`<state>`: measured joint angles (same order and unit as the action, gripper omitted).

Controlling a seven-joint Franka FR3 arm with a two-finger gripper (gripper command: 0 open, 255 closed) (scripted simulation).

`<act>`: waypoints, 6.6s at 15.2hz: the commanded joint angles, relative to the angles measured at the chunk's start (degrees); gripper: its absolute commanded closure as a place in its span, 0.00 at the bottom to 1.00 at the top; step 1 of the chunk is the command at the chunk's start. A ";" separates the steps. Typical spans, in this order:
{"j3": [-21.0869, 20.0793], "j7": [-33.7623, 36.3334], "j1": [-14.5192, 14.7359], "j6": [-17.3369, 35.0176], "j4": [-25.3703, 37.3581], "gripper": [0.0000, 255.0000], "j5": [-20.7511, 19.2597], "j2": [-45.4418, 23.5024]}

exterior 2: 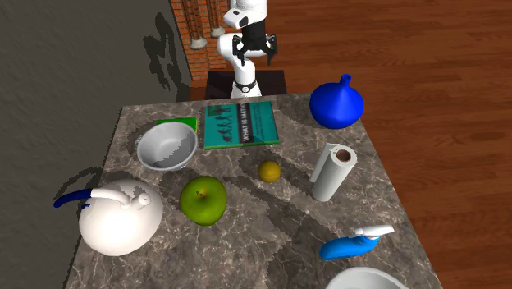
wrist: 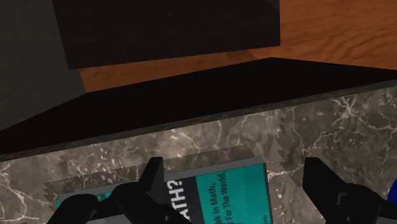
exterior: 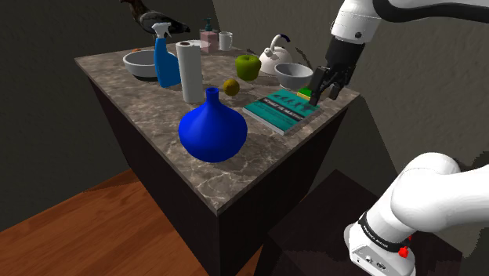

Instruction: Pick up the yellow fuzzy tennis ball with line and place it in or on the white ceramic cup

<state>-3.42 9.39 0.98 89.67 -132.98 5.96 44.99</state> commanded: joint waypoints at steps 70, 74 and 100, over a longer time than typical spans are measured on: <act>-6.75 32.47 -2.96 8.34 62.96 1.00 -7.42 -66.24; -6.76 32.61 -2.64 4.53 68.05 1.00 -7.65 -67.52; -2.13 14.64 -16.93 -3.40 70.01 1.00 -3.31 -62.35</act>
<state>-5.91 25.29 -15.09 86.72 -63.40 2.39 -17.32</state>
